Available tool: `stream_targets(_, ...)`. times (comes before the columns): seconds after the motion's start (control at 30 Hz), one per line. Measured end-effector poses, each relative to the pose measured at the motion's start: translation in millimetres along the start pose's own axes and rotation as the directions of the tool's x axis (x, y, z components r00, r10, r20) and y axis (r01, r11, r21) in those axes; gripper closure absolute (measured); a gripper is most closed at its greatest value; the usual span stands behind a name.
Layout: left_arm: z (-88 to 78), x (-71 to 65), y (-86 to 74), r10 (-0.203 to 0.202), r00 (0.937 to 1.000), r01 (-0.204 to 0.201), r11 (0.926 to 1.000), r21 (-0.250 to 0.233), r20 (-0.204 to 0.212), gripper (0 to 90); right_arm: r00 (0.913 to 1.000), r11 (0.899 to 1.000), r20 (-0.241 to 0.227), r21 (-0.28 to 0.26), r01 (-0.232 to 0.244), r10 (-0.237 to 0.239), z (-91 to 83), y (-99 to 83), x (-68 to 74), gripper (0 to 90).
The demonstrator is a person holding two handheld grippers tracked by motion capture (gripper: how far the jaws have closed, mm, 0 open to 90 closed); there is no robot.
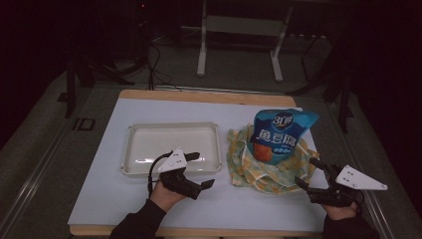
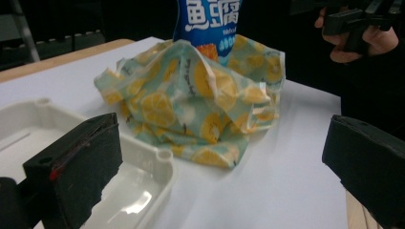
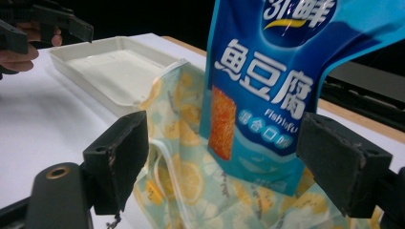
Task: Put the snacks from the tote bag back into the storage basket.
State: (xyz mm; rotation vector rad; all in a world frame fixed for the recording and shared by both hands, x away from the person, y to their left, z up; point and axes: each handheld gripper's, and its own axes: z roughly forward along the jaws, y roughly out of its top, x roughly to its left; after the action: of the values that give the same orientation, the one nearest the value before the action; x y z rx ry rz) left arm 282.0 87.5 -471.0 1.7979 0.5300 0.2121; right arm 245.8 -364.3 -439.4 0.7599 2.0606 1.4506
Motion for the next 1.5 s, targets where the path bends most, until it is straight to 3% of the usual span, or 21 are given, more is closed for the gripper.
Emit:
stream_targets(0.7,53.3,9.1,43.8,0.043,0.9973,-0.044,0.999,0.012,0.06,1.4,0.9994,1.0,0.03,0.012,0.015,-0.015,9.2,17.3,-20.4,18.2)
stream_targets(0.97,72.5,10.4,53.8,0.038,0.9954,-0.039,0.9991,0.016,0.088,1.4,0.9994,1.0,0.029,0.014,0.018,-0.019,14.2,21.3,-25.9,18.2)
stream_targets(1.37,100.2,23.9,73.7,0.05,0.9965,-0.051,0.9986,0.012,0.066,1.4,0.9993,1.0,0.038,0.022,-0.006,0.005,26.6,23.5,-35.2,18.2)
stream_targets(1.5,110.7,30.6,77.5,0.03,0.9975,-0.031,0.9994,0.012,0.064,1.4,0.9981,1.0,0.061,0.028,-0.012,0.01,31.7,23.5,-40.3,18.2)
